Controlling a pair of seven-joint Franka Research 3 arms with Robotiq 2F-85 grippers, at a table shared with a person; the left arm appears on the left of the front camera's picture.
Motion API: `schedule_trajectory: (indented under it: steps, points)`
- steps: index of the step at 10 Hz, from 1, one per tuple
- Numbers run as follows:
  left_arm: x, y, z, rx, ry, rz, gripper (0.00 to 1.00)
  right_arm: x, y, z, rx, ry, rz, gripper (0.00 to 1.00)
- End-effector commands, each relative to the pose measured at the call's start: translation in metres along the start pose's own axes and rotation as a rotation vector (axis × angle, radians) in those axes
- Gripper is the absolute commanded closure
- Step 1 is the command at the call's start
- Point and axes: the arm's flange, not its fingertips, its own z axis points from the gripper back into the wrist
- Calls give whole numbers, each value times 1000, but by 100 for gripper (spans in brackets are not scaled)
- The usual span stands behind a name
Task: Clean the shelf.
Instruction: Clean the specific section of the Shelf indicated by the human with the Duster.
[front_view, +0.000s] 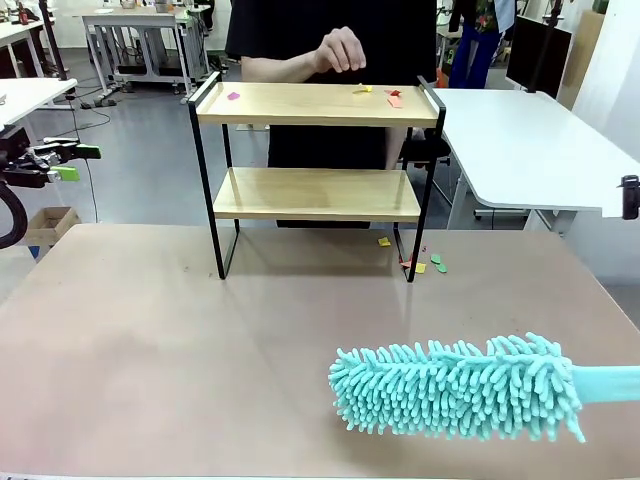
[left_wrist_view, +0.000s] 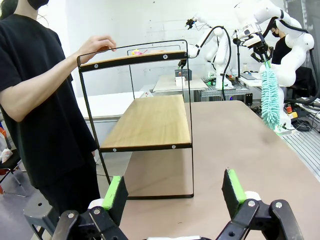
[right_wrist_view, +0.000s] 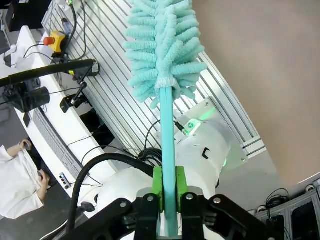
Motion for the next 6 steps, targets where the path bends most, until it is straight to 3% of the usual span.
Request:
schedule_trajectory:
  steps: [1,6]
  points:
    - [2,-1,0,-3,2,-9,0,1,2,1,15,-7,2,87]
    - [2,-1,0,-3,2,-9,0,1,2,1,15,-7,2,87]
